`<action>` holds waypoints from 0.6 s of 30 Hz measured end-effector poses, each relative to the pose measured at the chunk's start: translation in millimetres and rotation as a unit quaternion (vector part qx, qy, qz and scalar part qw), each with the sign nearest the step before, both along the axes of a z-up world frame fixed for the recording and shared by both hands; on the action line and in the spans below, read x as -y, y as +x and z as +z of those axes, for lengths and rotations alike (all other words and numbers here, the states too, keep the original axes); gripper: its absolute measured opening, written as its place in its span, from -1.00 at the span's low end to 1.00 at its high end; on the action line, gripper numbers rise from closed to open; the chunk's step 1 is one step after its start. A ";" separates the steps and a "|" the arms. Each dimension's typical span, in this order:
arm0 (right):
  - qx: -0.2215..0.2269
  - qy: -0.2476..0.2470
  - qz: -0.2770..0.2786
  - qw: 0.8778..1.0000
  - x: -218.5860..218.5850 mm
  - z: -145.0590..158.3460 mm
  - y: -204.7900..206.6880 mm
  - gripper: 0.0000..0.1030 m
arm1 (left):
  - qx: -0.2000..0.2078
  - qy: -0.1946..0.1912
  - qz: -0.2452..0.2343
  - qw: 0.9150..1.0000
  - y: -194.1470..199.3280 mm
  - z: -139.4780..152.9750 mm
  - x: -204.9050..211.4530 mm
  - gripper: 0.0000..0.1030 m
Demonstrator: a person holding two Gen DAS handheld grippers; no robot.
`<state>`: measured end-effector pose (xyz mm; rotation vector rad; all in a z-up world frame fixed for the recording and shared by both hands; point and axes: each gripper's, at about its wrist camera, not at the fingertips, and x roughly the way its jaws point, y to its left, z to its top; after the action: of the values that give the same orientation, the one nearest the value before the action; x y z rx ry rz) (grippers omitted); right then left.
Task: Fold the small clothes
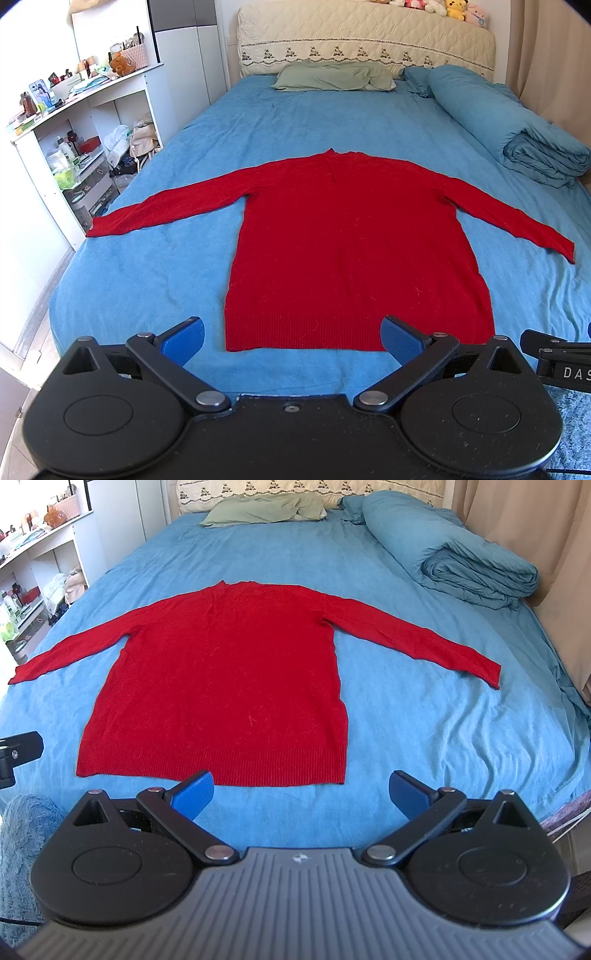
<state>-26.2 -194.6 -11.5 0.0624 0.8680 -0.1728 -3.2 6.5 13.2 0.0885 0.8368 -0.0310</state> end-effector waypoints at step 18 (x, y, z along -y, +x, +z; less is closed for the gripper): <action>0.006 0.003 0.003 1.000 -1.4 2.8 -1.9 1.00 | 0.009 0.007 -0.002 1.000 1.3 0.0 3.9 1.00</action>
<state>-28.1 -193.2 -8.7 0.0666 0.8571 -0.1641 -1.8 2.6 13.2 0.1042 0.8193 -0.0286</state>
